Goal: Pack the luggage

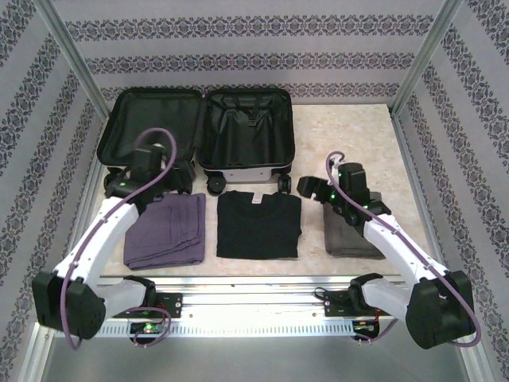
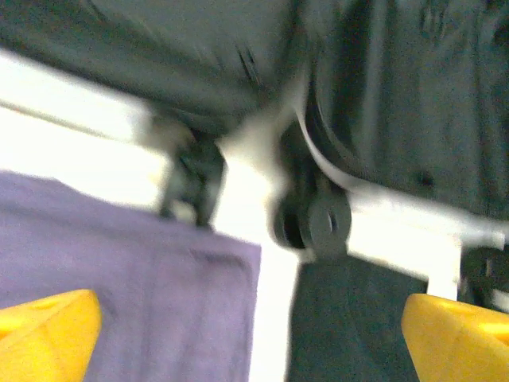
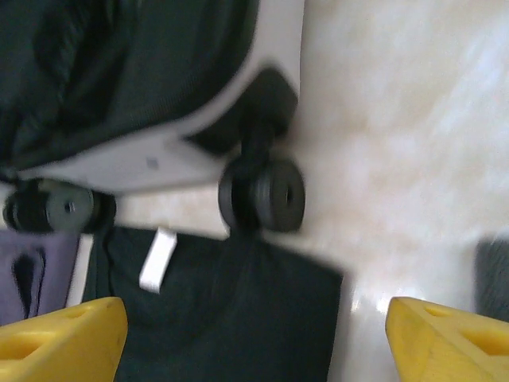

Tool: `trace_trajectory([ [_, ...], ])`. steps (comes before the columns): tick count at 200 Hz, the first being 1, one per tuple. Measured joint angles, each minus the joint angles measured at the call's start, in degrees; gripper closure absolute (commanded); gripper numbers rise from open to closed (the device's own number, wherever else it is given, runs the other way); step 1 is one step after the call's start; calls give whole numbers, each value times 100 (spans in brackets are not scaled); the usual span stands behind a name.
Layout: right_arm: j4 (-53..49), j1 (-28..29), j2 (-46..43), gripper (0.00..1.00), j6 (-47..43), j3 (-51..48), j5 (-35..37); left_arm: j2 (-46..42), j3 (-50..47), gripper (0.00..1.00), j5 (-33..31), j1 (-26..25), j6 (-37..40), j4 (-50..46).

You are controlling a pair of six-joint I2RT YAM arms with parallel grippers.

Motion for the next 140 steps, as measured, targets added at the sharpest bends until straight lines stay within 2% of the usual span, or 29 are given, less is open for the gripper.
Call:
trace_trajectory([
  [27,-267,426,234,18,299,-210,-92,831,96,8,295,-1239,-125,-411],
  [54,-343,741,417,19,428,-232,-94,1502,221,9,411,-1980,-249,-568],
  [83,-367,883,798,21,455,-232,-127,1910,221,10,573,-2273,-428,-546],
  [140,-380,1032,1248,21,501,-232,-157,2131,125,10,800,-2345,-721,-168],
])
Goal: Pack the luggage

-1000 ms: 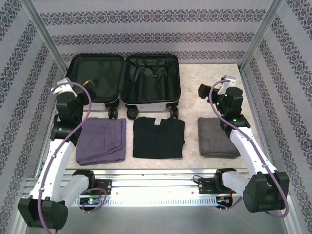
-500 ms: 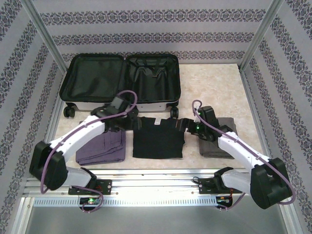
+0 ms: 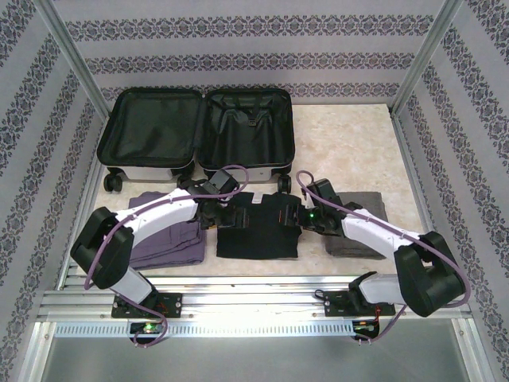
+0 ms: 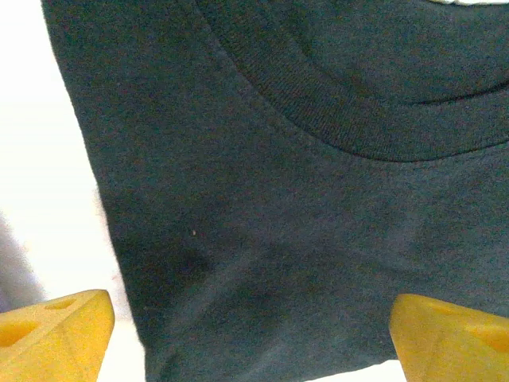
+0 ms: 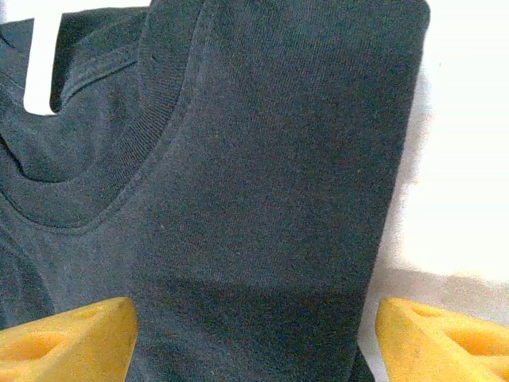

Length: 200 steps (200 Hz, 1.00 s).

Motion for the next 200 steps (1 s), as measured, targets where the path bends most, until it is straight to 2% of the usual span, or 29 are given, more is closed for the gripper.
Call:
trace_trajectory([
  [98,249,79,372,23,79,0,-260,553,-127,8,369,0,-245,584],
  [108,286,96,400,23,90,-2,-280,553,-127,6,356,0,-258,581],
  [112,299,107,407,23,96,0,-278,553,-127,0,341,0,-264,581],
  [200,369,192,452,24,105,-2,-297,315,-127,0,-136,0,-280,529],
])
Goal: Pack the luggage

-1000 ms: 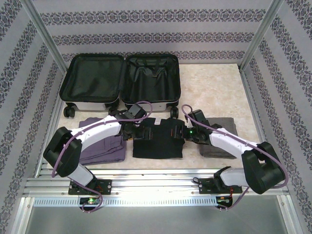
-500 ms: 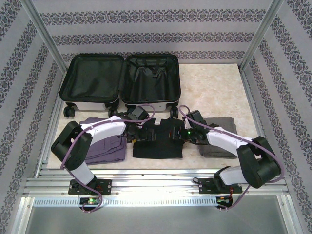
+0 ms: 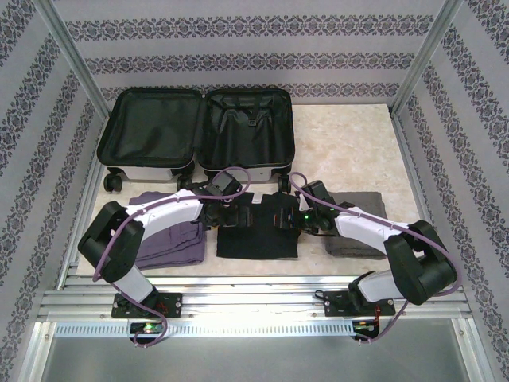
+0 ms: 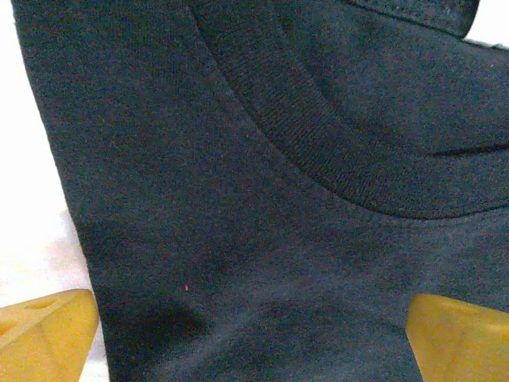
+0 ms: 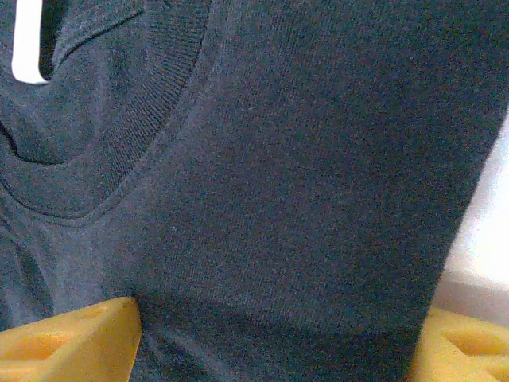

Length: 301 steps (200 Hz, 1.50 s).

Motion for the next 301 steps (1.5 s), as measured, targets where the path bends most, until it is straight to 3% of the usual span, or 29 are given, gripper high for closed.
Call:
trace_trajectory([
  [102,127,177,118,26,146,-63,289,225,-323,0,-87,4,-107,402],
  [139,90,286,234,38,278,-9,557,260,-323,6,-103,7,-192,428],
  [163,-57,286,345,51,282,90,654,275,-310,21,-177,31,-236,374],
  [185,-186,286,409,63,278,153,739,282,-315,41,-264,59,-269,280],
  [220,-96,286,538,92,278,234,664,304,-323,67,-271,81,-267,297],
  [235,212,328,647,100,260,264,476,334,-326,79,-212,81,-267,389],
  [260,415,374,697,100,245,258,361,407,-319,100,164,39,-240,839],
  [301,459,374,601,100,232,186,348,428,-321,100,374,37,-195,1012],
])
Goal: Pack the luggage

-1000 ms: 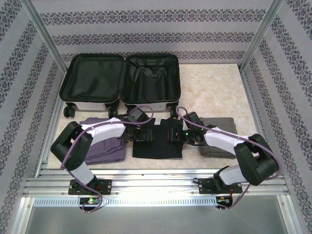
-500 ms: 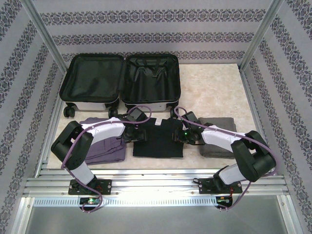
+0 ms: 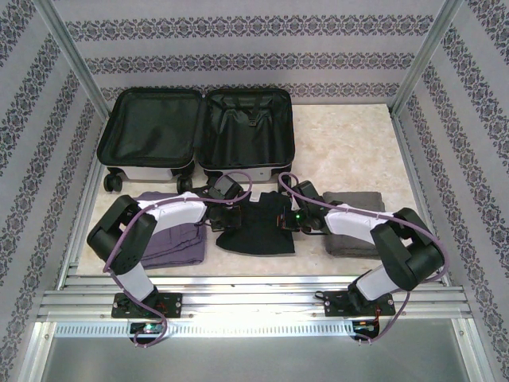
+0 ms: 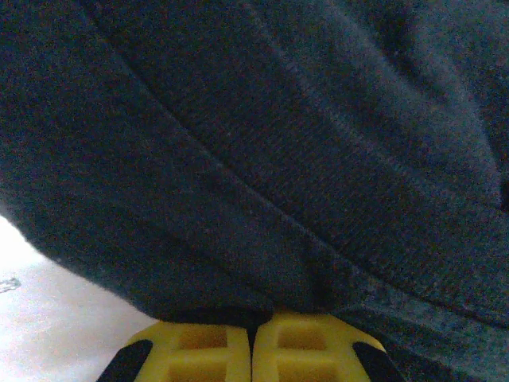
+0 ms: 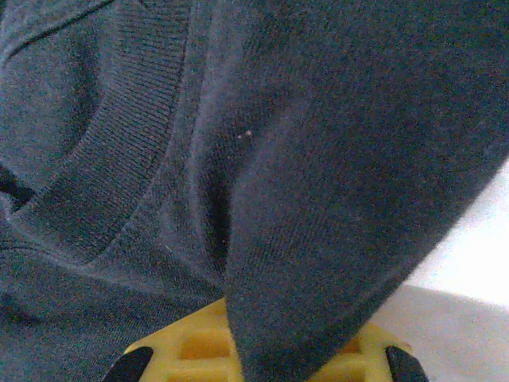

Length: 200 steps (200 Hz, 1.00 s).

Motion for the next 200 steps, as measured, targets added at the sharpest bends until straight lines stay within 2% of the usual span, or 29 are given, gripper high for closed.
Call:
trace_trajectory([
  [63,-317,0,-503,100,-149,-7,-127,-382,-146,100,24,-87,31,26],
  [127,-507,2,-1211,100,-160,68,-319,-1244,-155,100,144,-118,35,28],
  [200,-879,24,-1585,100,-420,780,-481,-1869,-7,100,94,-118,101,-63],
])
